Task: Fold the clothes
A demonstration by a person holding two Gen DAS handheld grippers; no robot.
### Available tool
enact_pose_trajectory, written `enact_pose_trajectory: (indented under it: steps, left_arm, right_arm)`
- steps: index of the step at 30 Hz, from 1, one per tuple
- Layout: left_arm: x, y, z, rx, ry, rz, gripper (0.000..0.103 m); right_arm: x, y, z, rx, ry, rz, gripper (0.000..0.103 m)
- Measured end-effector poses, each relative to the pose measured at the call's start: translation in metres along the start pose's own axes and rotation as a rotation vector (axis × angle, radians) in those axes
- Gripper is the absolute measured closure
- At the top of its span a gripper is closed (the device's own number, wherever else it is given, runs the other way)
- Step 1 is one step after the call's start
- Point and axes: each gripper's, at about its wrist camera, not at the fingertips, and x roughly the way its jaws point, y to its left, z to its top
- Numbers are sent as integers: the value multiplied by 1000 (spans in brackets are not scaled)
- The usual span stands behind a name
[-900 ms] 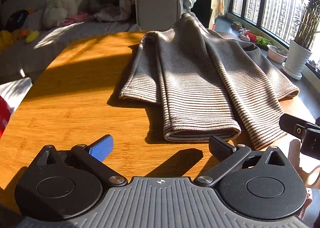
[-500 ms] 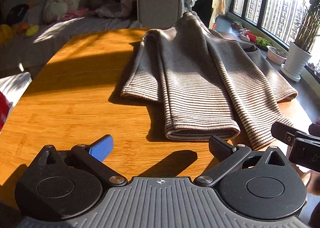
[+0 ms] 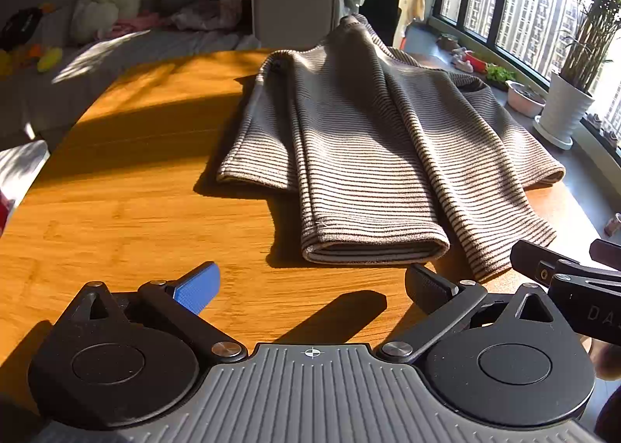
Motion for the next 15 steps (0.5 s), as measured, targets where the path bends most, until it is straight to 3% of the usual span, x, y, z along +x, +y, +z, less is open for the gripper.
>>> enact_pose_trajectory:
  steps: [15]
  left_arm:
    - [-1, 0, -3, 4, 16, -5, 0]
  right_arm:
    - [3, -1, -1, 0, 20, -7, 0]
